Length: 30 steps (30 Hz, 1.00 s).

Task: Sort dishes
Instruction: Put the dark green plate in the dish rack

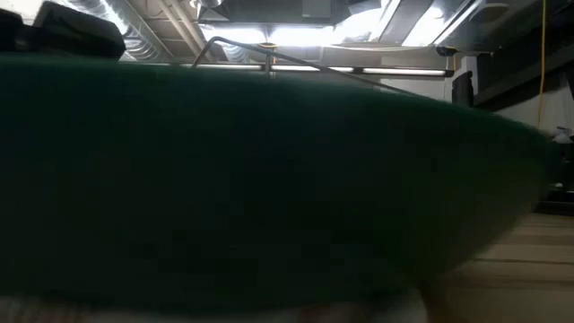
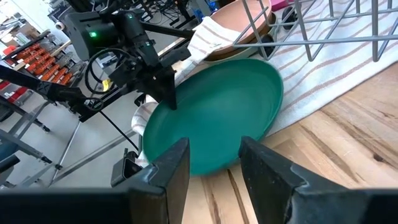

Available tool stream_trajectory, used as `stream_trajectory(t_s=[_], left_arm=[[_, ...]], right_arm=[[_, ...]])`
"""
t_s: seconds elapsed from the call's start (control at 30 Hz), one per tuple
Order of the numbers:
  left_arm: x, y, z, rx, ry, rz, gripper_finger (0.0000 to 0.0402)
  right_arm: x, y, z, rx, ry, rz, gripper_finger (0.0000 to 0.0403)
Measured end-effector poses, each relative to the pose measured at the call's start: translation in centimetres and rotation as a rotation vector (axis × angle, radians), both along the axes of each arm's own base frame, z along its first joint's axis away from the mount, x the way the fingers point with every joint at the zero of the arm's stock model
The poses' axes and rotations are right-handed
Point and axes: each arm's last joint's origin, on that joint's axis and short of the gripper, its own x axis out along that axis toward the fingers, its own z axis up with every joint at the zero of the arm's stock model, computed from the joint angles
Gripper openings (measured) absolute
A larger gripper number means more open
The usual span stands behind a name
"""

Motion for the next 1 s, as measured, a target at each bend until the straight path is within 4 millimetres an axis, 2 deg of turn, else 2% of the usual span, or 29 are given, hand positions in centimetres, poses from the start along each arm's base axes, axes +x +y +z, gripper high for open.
stream_trajectory(t_s=[0.07, 0.13, 0.33, 0.6, 0.8, 1.0], left_arm=[[0.0, -0.1, 0.1, -0.01, -0.013, 0.007, 0.0021], [0.2, -0.3, 0.3, -0.039, -0.032, 0.019, 0.001], [1.0, -1.1, 1.2, -0.133, -0.112, 0.019, 0.0009], [2.8, -2.3, 4.5, -0.281, -0.196, 0.116, 0.0003], [4.1, -2.7, 7.0, -0.369, -0.276, 0.24, 0.0002], [5.6, -2.1, 8.7, -0.493, -0.351, 0.415, 0.0001]], right_arm=[[0.0, 0.0, 0.0, -0.004, 0.002, 0.0, 0.0145], [0.0, 0.0, -0.1, -0.01, 0.005, 0.001, 0.0145], [0.0, 0.0, -0.1, -0.015, 0.005, 0.002, 0.0145], [-0.1, -0.1, -0.3, -0.042, 0.02, 0.004, 0.0145], [-0.3, -0.3, -0.7, -0.186, 0.057, 0.043, 0.0145], [-0.3, -0.3, -0.7, -0.356, 0.06, 0.1, 0.0145]])
